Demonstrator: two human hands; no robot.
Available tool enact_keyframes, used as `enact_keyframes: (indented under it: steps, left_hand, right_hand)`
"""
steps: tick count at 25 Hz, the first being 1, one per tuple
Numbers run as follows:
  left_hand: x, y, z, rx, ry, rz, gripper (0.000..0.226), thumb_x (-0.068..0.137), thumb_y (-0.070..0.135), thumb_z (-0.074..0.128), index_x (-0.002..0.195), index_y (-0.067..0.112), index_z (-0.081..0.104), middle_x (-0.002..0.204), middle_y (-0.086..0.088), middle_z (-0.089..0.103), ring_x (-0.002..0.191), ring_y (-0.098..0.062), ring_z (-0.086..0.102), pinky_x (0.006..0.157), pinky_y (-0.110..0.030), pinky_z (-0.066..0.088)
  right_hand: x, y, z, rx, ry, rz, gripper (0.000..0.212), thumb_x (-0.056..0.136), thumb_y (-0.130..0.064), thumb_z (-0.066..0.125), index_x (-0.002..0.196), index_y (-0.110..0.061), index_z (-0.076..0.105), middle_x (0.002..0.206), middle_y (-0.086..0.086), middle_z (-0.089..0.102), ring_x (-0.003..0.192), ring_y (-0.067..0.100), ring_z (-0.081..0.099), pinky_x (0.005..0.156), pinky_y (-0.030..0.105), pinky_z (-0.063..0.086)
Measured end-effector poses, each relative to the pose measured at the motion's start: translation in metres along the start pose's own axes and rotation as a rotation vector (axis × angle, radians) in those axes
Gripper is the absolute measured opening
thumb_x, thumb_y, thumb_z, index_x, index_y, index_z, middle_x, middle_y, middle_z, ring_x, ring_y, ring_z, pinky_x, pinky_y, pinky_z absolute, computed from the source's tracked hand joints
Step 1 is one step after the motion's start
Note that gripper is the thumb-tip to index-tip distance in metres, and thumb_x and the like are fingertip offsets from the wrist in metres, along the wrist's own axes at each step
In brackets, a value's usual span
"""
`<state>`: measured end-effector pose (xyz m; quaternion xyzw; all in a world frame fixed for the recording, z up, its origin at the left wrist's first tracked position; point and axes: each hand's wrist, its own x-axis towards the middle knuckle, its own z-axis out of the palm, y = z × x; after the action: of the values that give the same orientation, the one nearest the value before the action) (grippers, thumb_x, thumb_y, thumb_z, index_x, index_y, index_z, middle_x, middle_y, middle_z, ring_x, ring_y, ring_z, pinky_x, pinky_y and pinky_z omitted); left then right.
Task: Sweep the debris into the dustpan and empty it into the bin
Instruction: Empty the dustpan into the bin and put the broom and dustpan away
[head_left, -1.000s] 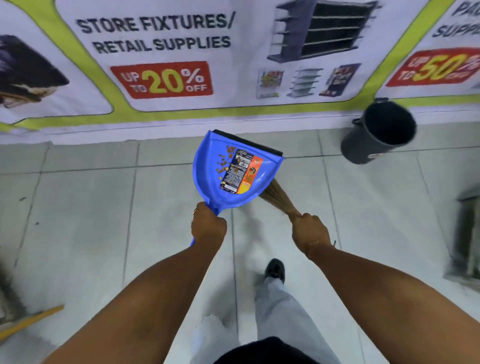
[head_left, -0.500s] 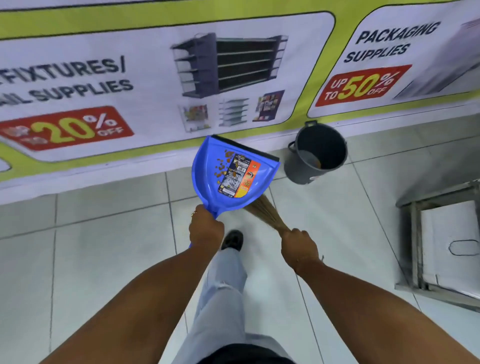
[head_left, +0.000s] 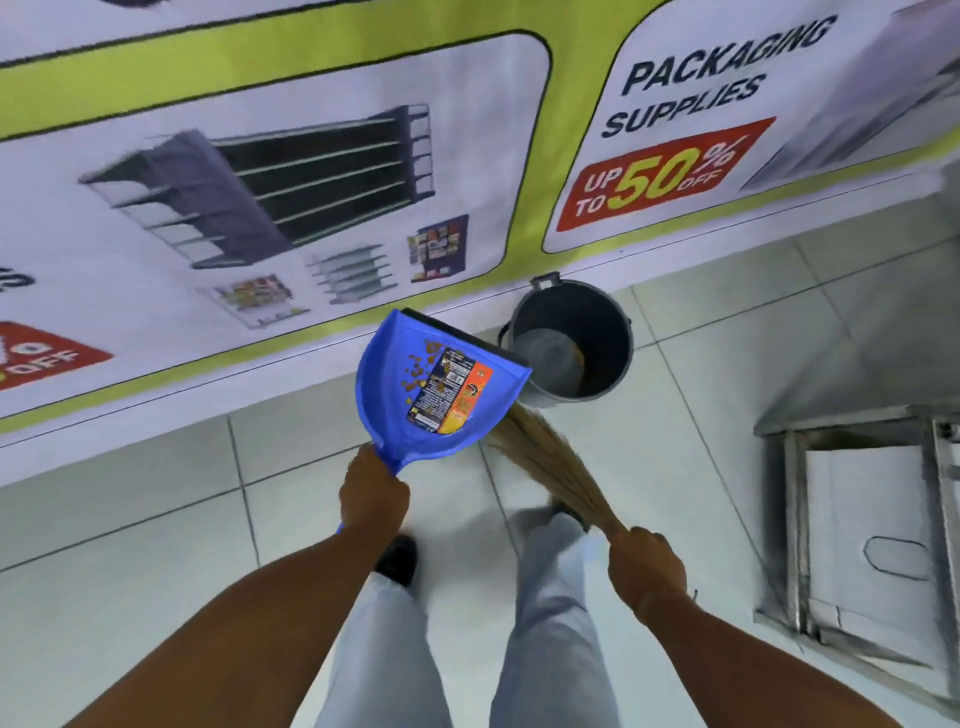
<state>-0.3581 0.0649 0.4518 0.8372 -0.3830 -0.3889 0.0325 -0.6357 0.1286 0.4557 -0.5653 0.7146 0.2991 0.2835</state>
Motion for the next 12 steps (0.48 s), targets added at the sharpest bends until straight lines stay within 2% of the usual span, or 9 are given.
enact_keyframes:
  steps: [7,12]
  left_hand:
    - [0.047,0.091,0.095,0.126,-0.04,-0.011,0.03,0.08,-0.004,0.053,0.11,-0.002,0.05,0.112,-0.024,0.062,0.105,-0.043,0.055,0.086,-0.043,0.043]
    - [0.068,0.14,0.158,0.194,-0.126,0.054,0.031,0.081,0.0,0.05,0.111,0.003,0.051,0.112,-0.02,0.063,0.105,-0.041,0.056,0.079,-0.039,0.042]
  right_hand:
    - [0.117,0.104,-0.055,-0.149,-0.093,0.022,0.043,0.096,-0.011,0.029,0.13,-0.021,0.054,0.122,0.006,0.061,0.118,0.028,0.052,0.092,0.037,0.048]
    - [0.176,0.129,-0.071,-0.232,-0.123,0.012,0.038,0.096,-0.011,0.032,0.124,-0.016,0.058,0.119,0.005,0.064,0.116,0.027,0.055,0.092,0.036,0.049]
